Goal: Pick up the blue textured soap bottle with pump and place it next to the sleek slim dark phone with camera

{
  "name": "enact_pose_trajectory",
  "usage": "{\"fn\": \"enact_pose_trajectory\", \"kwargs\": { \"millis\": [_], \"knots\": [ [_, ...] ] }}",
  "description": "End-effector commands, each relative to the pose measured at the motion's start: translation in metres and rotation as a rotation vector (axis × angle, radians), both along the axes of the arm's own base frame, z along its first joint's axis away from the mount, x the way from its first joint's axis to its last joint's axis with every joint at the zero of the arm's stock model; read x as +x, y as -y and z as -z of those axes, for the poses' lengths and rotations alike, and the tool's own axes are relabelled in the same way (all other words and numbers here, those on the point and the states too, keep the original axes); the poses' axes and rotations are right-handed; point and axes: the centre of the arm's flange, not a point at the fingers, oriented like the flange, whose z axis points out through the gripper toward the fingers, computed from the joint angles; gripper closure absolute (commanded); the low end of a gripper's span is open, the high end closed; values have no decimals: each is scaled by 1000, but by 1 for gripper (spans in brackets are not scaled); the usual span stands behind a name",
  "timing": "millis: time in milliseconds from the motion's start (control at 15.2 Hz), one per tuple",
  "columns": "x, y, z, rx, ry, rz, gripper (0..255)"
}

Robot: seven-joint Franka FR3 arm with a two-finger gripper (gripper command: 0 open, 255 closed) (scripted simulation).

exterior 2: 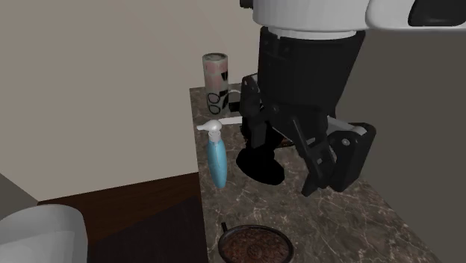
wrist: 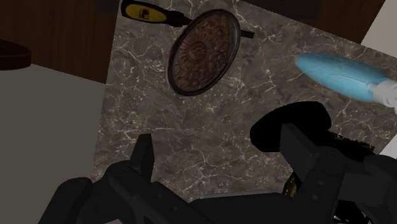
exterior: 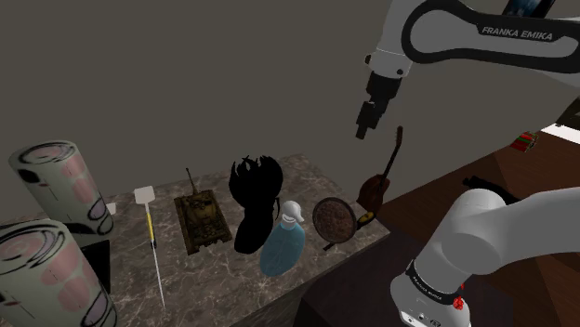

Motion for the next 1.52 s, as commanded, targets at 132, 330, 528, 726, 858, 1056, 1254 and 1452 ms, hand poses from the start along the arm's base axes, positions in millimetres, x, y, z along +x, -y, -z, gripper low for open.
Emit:
{"fn": "enact_pose_trajectory", "kwargs": {
  "millis": [132,330,528,726,858,1056,1254,1452],
  "knots": [
    [2,-27,7,-12,2,3,0],
    [5,-68,19,-29,4,9,0],
    [8,-108,32,-47,7,14,0],
    [11,-148,45,-64,9,19,0],
    [13,-174,54,-76,11,23,0],
    [17,-214,68,-93,14,28,0],
    [21,-253,83,-111,16,33,0],
    [25,-292,99,-128,19,38,0]
  ]
}}
